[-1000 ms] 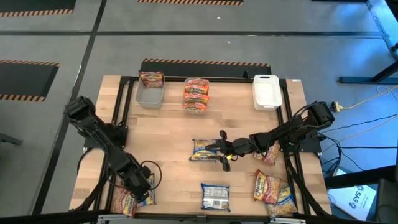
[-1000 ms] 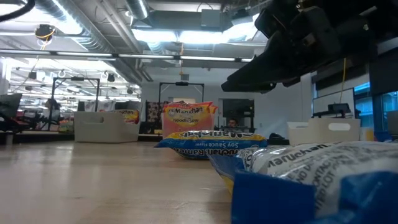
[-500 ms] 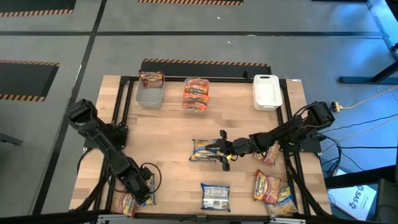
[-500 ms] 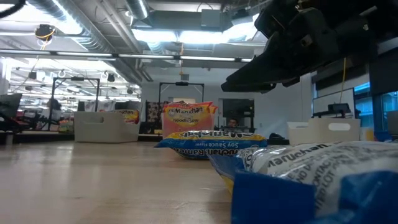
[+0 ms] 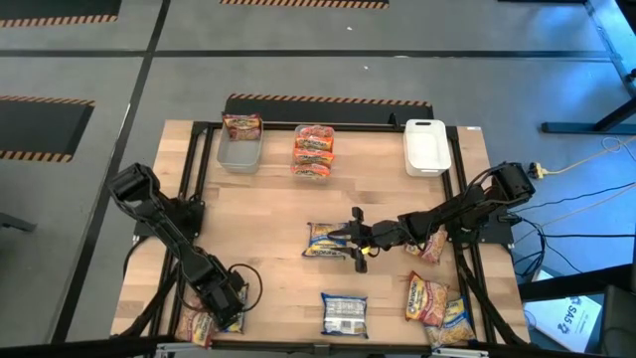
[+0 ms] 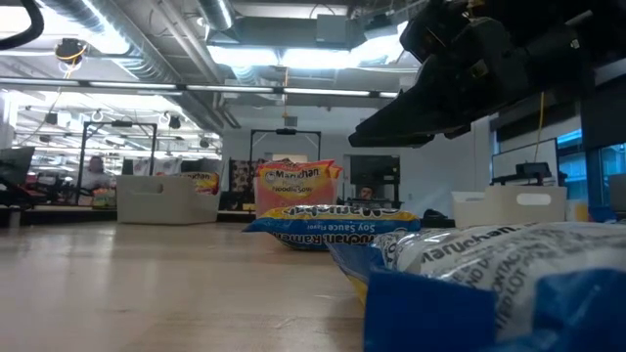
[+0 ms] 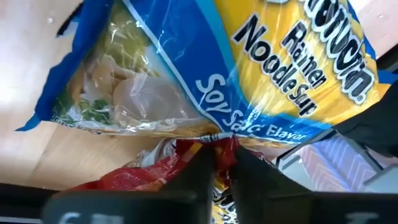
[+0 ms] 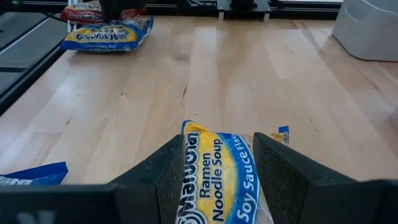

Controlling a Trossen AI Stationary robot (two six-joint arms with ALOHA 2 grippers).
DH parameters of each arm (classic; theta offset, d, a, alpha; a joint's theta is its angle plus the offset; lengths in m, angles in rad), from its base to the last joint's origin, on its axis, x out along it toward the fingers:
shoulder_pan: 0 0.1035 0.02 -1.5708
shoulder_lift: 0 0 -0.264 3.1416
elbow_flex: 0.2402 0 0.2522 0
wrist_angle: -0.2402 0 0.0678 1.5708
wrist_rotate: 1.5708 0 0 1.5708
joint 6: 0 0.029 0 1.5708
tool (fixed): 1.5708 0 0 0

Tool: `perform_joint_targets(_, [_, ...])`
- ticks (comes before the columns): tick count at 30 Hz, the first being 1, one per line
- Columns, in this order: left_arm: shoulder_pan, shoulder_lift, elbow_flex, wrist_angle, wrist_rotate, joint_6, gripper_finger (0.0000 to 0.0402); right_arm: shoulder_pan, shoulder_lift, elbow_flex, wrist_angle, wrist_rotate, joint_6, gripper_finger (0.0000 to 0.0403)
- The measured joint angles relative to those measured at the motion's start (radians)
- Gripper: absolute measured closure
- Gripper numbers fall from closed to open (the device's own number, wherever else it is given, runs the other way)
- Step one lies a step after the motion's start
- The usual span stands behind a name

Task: Sort Maruchan noodles
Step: Put the bottom left red noodle into the gray bin

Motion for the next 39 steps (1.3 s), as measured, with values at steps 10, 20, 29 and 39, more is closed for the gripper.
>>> perform_joint_targets(10, [0.000,-0.061,0.007,-0.042,-0.025,0.013,0.0394,0.000,0.000,0.000,0.000,0.000,0.001,0.0226])
perform_joint_targets(20, [0.000,-0.257,0.011,-0.069,-0.184,-0.003,0.0394,0.000,0.000,0.000,0.001,0.000,0.002,0.0226])
perform_joint_targets(29, [0.001,-0.423,0.012,-0.085,-0.425,0.060,0.0394,0.000,0.000,0.000,0.000,0.000,0.002,0.0226])
perform_joint_targets(39, [0.040,-0.492,0.012,-0.070,-0.709,0.204,0.0394,0.000,0.000,0.000,0.005,0.000,0.000,0.0226])
